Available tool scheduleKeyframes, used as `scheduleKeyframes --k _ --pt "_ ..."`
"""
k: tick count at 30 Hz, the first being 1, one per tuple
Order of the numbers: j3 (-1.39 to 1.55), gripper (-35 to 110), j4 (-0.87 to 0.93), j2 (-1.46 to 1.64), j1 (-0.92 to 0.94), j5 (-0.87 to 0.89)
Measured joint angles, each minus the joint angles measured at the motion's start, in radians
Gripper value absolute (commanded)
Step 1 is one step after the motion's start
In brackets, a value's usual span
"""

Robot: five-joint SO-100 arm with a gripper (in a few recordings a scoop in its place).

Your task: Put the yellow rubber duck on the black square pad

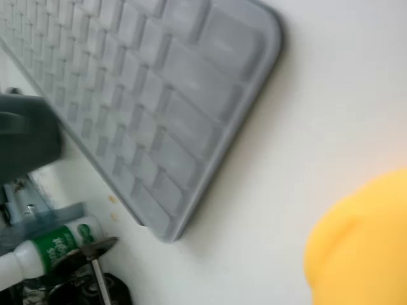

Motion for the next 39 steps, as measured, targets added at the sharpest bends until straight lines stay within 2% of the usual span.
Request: scheduleKeyframes --k 12,20,27,39 --pt "0.066 40 -0.005 0.0 -0.021 0.0" --pt "0.081 40 -0.163 -0.173 -0.035 0.0" --pt "0.075 39 -0.212 -0.295 -0.037 0.0" --pt "0.075 14 -0.213 -0.293 -0.037 -0.002"
